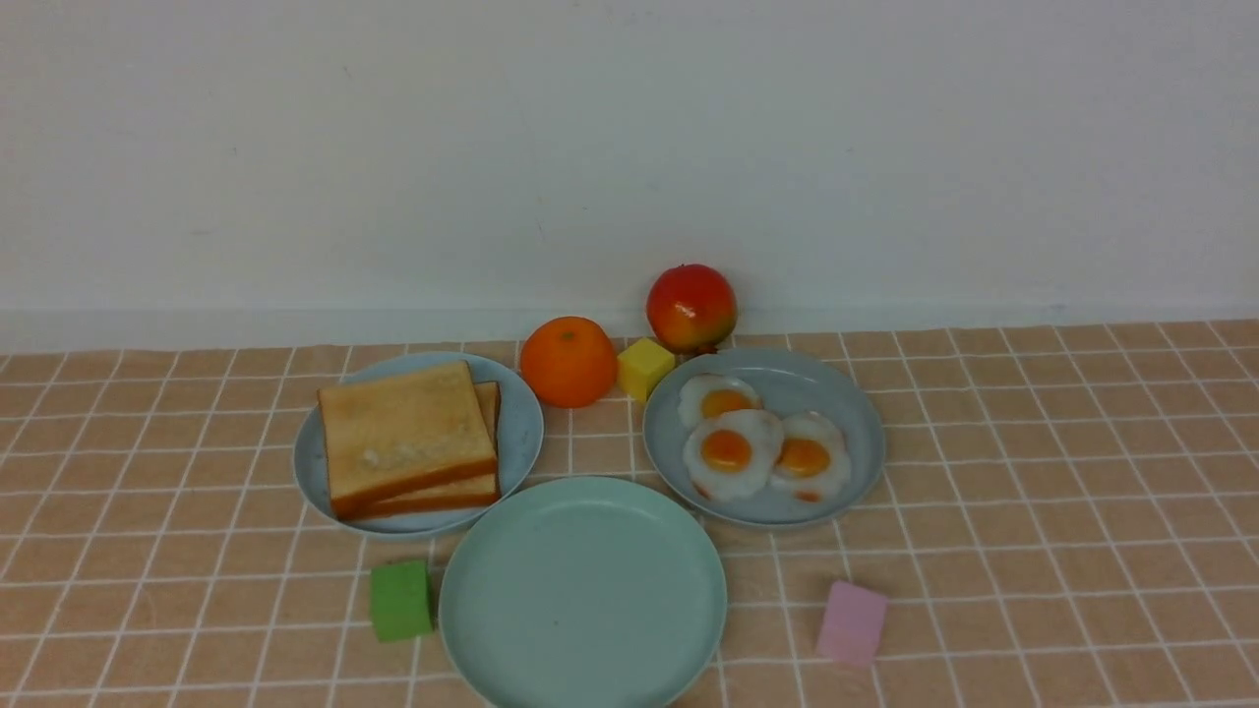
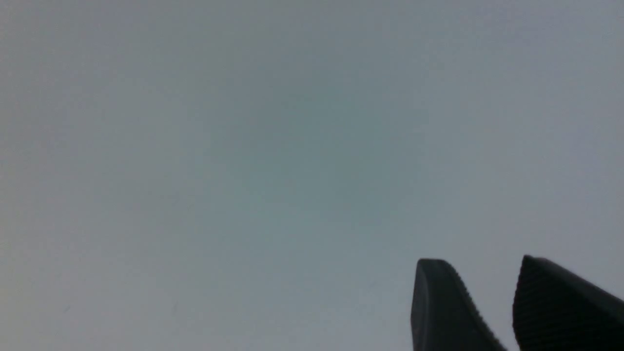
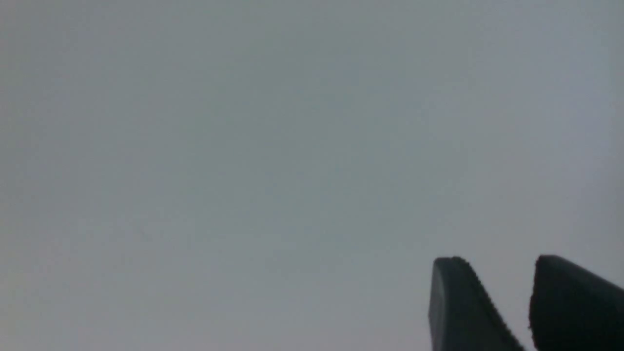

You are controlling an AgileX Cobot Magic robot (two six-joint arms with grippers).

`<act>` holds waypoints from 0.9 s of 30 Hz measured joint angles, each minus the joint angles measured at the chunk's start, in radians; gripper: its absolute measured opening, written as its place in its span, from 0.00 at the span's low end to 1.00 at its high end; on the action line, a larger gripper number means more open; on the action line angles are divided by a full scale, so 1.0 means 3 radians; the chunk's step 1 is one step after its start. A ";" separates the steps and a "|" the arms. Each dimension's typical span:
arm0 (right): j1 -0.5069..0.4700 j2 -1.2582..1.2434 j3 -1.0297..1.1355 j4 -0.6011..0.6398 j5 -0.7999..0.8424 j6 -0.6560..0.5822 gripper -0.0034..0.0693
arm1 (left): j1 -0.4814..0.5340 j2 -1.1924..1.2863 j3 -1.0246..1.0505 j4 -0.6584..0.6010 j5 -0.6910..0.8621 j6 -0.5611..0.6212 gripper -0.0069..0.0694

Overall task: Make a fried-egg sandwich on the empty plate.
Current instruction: Use the left arm to grab a slice of bread

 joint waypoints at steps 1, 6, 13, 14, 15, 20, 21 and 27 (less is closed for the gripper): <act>0.0000 0.0141 -0.0053 -0.0014 0.0213 0.0000 0.38 | 0.0000 0.0184 -0.0082 0.0005 0.0144 0.0000 0.40; 0.0000 0.0621 -0.0069 -0.0022 0.1031 0.0000 0.38 | 0.0000 0.0900 -0.0156 0.0122 0.0533 0.0000 0.40; 0.0586 0.0708 0.0279 -0.0197 0.1151 0.0000 0.38 | 0.0000 0.1712 -0.0156 0.0001 0.0938 0.0000 0.40; 0.0628 0.0708 0.0289 -0.0197 0.1151 0.0000 0.38 | 0.0000 0.1738 -0.0156 -0.0010 0.0951 0.0000 0.40; 0.0756 0.0708 0.0362 -0.0193 0.1164 0.0000 0.38 | 0.0000 0.1943 -0.0156 -0.0071 0.1015 0.0000 0.40; 0.0999 0.0724 0.0482 -0.0038 0.1266 0.0000 0.38 | 0.0000 0.2494 -0.0197 -0.0226 0.1064 0.0000 0.40; 0.1040 0.0738 0.0502 0.0069 0.1296 0.0000 0.38 | 0.0000 0.2679 -0.0261 -0.0267 0.1079 0.0000 0.40; 0.1092 0.0841 0.0502 0.0431 0.1365 -0.0171 0.38 | 0.0000 0.3389 -0.0727 -0.0293 0.1321 0.0048 0.40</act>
